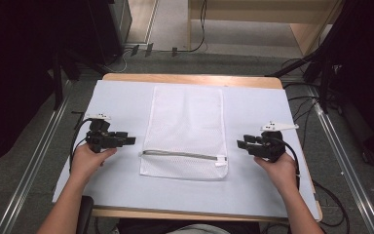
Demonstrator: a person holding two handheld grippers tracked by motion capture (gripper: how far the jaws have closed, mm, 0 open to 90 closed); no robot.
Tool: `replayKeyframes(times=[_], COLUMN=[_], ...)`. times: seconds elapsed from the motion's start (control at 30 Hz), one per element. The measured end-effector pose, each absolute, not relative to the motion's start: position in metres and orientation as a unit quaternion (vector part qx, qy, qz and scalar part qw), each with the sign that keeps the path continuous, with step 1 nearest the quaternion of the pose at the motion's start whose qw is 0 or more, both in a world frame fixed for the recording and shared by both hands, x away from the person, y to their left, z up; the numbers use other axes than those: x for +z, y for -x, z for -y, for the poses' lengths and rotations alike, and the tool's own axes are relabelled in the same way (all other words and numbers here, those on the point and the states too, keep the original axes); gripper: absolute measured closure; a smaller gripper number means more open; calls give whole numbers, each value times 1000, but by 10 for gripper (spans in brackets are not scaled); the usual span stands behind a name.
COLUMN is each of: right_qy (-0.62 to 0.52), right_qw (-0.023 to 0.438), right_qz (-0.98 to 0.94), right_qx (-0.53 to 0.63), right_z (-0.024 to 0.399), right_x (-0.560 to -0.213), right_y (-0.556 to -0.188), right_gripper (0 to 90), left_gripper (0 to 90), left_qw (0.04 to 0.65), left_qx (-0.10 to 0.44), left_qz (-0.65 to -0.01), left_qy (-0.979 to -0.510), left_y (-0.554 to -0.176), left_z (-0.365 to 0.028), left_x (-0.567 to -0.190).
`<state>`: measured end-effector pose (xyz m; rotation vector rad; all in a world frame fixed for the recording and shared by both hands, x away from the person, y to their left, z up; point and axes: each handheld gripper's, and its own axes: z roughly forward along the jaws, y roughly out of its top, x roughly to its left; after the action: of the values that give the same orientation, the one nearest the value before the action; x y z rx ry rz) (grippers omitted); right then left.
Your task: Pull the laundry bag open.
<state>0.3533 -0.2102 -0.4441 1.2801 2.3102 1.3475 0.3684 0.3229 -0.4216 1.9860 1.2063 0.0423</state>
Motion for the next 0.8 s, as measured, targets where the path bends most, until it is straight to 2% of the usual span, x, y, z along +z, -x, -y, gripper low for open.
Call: replayKeyframes(times=[0.47,0.8], right_qy=[-445,-453], right_qw=[107,108], right_qz=[-766,-762], right_qx=[452,449], right_z=[225,227], right_x=[-448,-449], right_y=[-357,-359], right_gripper=[543,514], left_gripper=[390,379], left_qw=[392,392], left_qx=[51,51], left_qz=[-494,-495], left_qy=[-774,-773], left_y=[-375,-377], left_z=[-340,-341], left_x=[-425,-426])
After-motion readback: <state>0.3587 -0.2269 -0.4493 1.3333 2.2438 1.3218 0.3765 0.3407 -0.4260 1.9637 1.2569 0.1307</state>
